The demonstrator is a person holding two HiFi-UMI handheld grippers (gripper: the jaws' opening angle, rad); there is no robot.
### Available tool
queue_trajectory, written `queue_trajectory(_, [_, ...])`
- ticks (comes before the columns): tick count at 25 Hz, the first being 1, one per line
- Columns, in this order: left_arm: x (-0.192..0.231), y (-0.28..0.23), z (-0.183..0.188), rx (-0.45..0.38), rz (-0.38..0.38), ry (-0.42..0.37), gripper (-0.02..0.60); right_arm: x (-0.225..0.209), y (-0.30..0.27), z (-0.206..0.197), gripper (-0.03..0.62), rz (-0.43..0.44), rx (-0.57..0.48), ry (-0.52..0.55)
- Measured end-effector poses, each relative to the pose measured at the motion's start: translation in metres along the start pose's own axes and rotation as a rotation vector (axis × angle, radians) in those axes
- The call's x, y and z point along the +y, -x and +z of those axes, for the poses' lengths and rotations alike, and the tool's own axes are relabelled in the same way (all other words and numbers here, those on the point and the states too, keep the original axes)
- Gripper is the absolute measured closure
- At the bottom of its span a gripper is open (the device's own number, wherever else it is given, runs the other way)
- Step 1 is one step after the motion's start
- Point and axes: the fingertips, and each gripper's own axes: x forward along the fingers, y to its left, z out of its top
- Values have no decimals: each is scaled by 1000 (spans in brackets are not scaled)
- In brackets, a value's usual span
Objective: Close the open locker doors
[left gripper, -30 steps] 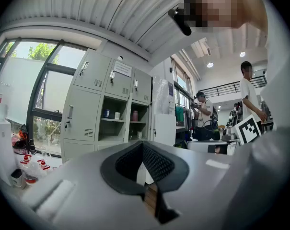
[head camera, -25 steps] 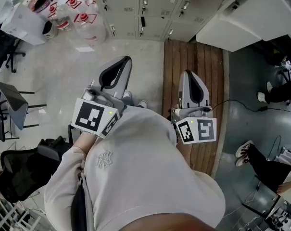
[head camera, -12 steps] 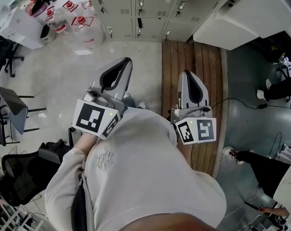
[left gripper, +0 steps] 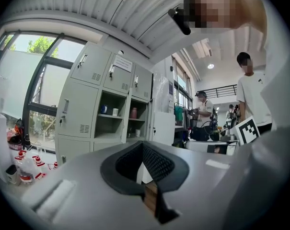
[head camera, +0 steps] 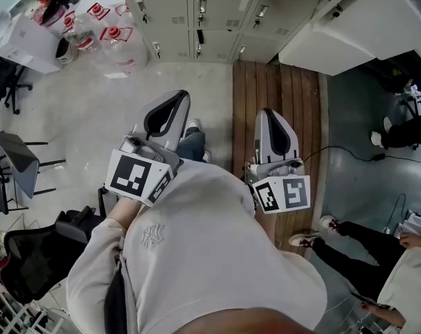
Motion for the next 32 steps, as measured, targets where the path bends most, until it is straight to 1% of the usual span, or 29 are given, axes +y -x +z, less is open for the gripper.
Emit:
queue_trajectory(4, [18,-29,-3,12,-5,11,583,-15,-30,-3,582,3,13,-6])
queue_trajectory(7, [38,-57,6,7,-14,14,583,-26,-62,1,582,9,23,-3])
queue_trajectory(13, [76,-113,27,-2,-42,5,583,-55,-126,31,582,-3,-24,27])
queue_trajectory(18, [103,-146,29,5,-47,6,583,-73,-167,29,582,-13,-26,14])
queue_trajectory(24, [129,-166,18,34,-7,35,583,-85,-200,19,582,11,3,-6])
queue_trajectory(28, [149,-173,18,40,50,46,583,-94,-226,21,582,48,7,-1])
queue_trajectory(32, [166,-183,21,27,111,48,583,-109,-249,32,582,77,-16,14])
